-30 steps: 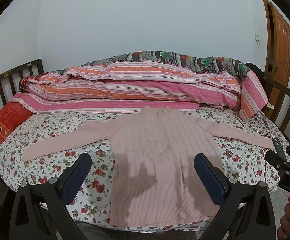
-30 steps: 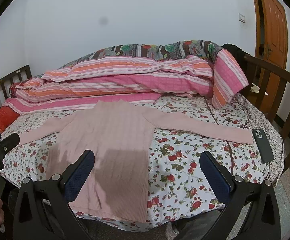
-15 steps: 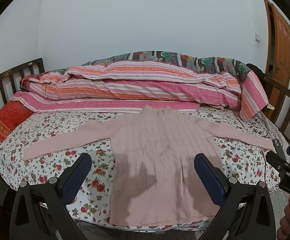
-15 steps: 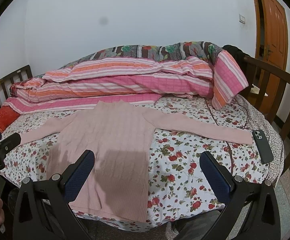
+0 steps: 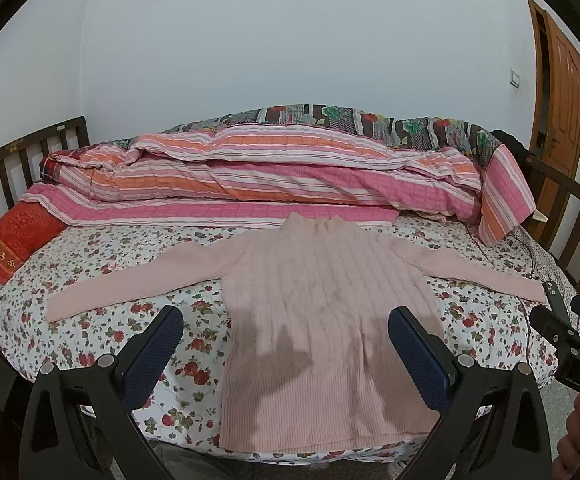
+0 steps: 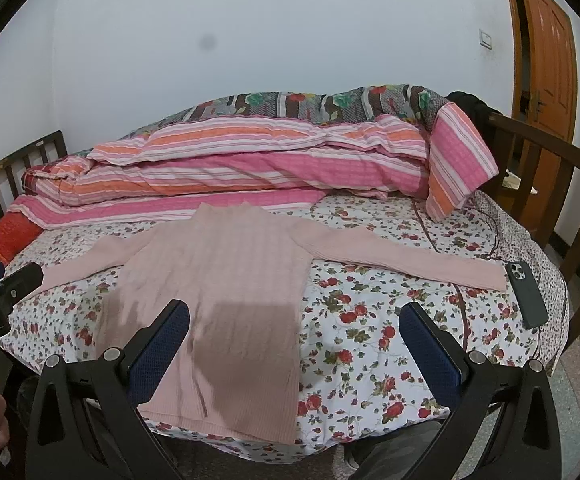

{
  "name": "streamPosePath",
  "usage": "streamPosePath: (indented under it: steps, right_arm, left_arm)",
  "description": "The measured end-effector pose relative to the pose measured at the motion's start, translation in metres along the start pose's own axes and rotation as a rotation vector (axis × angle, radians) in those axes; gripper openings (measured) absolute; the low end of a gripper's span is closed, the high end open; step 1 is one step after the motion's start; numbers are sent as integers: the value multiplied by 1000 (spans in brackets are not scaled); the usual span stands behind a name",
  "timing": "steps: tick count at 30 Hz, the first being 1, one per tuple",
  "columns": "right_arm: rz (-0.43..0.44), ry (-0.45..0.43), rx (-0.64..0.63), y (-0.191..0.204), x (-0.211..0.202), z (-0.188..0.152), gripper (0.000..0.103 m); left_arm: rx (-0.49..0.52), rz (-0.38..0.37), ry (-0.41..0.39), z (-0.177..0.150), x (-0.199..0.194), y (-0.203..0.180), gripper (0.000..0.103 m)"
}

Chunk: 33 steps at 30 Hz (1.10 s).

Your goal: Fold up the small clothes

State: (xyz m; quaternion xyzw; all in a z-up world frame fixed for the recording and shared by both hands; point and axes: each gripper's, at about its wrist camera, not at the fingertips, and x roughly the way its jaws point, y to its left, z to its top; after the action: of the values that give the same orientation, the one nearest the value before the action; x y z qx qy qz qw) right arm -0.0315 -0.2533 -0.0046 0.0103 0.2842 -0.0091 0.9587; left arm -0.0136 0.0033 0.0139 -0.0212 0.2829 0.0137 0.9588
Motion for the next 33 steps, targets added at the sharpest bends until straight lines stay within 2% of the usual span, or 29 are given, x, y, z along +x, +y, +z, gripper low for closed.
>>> streamPosePath:
  steps: [33]
  right_arm:
    - [3, -6, -1, 3, -2, 1, 103]
  left_arm:
    - [-4, -1, -3, 0, -2, -1, 103]
